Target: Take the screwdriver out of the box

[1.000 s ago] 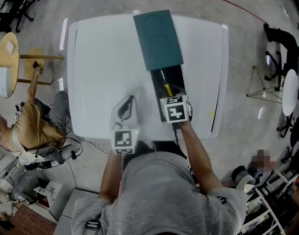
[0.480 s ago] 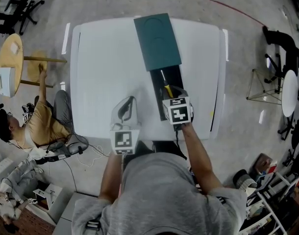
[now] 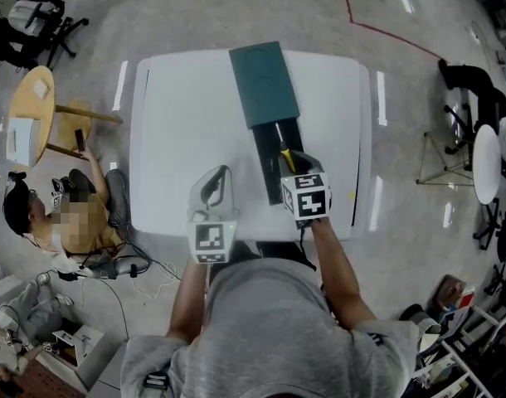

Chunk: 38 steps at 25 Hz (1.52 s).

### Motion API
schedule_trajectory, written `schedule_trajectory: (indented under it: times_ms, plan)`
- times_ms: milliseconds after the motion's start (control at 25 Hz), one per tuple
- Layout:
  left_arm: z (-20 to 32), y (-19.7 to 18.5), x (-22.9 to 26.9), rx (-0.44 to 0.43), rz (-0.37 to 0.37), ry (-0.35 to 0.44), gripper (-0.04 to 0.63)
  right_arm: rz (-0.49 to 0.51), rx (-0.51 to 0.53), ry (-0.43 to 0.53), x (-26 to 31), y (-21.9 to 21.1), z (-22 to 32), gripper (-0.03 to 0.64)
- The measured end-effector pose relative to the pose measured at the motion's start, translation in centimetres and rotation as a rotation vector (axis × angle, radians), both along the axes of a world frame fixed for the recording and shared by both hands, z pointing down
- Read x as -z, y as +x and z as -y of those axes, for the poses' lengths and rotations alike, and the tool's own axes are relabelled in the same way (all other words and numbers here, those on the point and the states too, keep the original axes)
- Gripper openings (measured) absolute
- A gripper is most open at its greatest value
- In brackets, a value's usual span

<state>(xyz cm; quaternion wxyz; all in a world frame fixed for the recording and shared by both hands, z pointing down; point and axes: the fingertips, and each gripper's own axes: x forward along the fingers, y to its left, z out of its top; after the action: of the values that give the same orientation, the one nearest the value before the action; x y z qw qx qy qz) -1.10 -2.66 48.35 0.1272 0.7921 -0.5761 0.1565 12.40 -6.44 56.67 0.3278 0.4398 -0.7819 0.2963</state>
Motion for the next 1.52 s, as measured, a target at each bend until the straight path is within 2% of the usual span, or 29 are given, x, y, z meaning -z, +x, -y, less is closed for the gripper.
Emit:
schedule_trajectory:
  times_ms: [360, 880, 1520]
  plan:
    - [-1.2, -0.5, 3.6, 0.043, 0.021, 0.082, 0.012, 0.068, 0.046, 0.088, 4.9, -1.0, -1.7, 0.078]
    - [-3.2, -3.1, 6.4, 0.143, 0.041, 0.138, 0.012, 0.143, 0.168, 0.134, 8.5, -5.0, -3.6, 0.078]
    - [-4.2, -9.0, 5.3, 0.27, 0.035, 0.099, 0.012, 0.166, 0.286, 0.083, 7.9, -11.5, -3.5, 0.078]
